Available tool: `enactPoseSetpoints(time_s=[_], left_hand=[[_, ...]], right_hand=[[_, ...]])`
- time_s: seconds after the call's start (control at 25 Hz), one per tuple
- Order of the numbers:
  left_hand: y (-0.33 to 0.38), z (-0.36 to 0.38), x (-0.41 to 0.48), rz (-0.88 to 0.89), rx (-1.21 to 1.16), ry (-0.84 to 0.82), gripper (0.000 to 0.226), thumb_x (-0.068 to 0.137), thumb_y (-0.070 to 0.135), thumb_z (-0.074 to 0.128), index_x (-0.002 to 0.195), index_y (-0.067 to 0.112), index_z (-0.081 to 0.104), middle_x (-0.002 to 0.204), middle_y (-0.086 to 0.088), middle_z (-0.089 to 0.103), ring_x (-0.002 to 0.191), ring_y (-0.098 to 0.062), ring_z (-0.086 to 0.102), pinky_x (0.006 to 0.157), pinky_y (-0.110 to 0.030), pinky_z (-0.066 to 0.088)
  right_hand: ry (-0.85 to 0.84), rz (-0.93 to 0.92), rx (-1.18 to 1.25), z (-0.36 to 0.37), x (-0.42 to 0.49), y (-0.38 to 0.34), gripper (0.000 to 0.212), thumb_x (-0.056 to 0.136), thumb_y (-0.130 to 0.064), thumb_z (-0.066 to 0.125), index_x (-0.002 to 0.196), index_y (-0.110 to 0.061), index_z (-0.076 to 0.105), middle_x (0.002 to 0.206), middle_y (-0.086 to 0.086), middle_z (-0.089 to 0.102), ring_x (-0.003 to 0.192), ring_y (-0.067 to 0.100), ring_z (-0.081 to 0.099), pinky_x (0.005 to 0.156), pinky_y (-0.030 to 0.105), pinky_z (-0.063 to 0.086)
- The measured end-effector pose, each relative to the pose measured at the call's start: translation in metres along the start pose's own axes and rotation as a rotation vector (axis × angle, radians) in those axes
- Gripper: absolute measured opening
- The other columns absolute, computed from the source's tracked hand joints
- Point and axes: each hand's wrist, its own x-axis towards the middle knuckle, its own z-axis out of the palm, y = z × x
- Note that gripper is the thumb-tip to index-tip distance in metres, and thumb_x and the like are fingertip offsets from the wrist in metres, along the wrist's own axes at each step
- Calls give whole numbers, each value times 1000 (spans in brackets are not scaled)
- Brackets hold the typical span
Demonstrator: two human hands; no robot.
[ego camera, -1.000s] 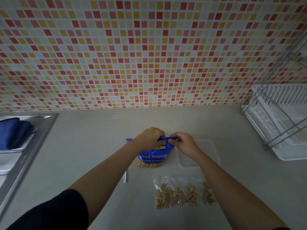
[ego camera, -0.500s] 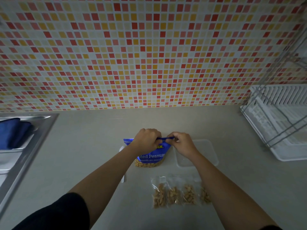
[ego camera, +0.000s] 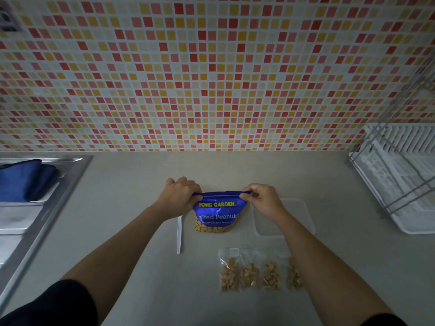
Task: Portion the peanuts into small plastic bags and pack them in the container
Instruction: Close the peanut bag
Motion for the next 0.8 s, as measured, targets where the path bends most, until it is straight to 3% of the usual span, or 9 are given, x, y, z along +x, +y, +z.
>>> enactPoseSetpoints(time_s=[0.16,0.32,0.44,0.6,0.8], left_hand=[[-19,-1,-9,-39,-40,-24,28,95,32,43,110,15,59,107,-2,63,102,-20,52,82,-33,36],[-27,-2,-15,-61,-145,-41,24,93,26,48,105,9,61,101,-9,65,96,-23,56,80,-30,43],[-31,-11,-13,-71,-163,-41,25,91,28,53,107,12,63,102,-5,67,97,-21,55,80,-30,42],[-14,-17,-2,-21,-253,-88,33,89,30,57,117,13,60,112,-4,64,103,-20,55,88,-31,44],[3,-5,8,49,-222,-42,21,91,18,52,103,6,64,99,-11,67,93,-25,58,79,-27,40]], right_hand=[[-2,13,-4,0,2,-2,8,80,-13,69,85,-7,72,62,-12,60,56,-6,54,56,6,37],[-41,-1,-33,7,3,-10,6,82,-14,67,85,-9,70,72,4,66,65,13,56,62,21,41],[-112,-61,-195,5,5,-17,11,83,-21,65,91,-13,67,77,0,66,68,12,55,69,25,40],[-215,-196,-415,13,7,-43,28,82,-38,65,105,-22,66,99,-3,71,89,15,63,84,32,45],[-205,-116,-341,35,11,-57,17,86,-23,61,98,-14,69,94,9,70,86,24,62,68,28,44]])
